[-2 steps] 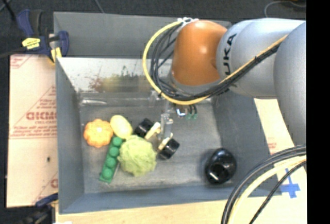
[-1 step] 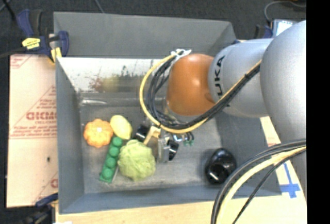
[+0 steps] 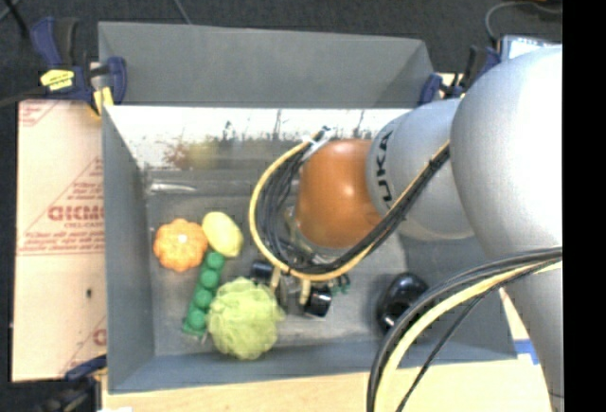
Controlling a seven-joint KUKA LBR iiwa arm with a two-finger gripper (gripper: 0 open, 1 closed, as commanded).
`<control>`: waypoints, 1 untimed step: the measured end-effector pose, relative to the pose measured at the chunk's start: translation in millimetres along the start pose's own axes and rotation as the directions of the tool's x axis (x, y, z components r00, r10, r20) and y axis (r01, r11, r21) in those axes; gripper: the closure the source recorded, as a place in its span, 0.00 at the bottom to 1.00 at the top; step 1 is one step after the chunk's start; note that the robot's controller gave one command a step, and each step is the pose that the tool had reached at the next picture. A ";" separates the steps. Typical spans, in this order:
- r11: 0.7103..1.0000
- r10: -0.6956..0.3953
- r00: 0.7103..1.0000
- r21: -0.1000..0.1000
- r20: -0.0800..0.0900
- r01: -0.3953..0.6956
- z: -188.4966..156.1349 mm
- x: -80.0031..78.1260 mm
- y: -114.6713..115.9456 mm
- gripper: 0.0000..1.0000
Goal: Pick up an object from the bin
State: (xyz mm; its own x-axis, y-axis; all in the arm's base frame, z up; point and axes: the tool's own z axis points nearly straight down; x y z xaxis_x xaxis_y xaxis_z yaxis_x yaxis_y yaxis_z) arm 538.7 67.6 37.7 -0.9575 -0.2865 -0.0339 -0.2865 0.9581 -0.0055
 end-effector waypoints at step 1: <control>0.993 -0.120 0.993 -0.003 -0.014 0.120 -16.5 -10.6 -1.5 1.00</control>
Offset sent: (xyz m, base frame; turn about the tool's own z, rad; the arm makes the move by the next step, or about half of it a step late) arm 0.0000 0.0000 0.0000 0.0000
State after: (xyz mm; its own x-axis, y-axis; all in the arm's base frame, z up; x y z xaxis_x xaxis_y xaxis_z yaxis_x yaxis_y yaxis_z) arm 548.7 69.2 54.5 -0.9165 -0.3996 -0.0188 -0.3996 0.9167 -0.0068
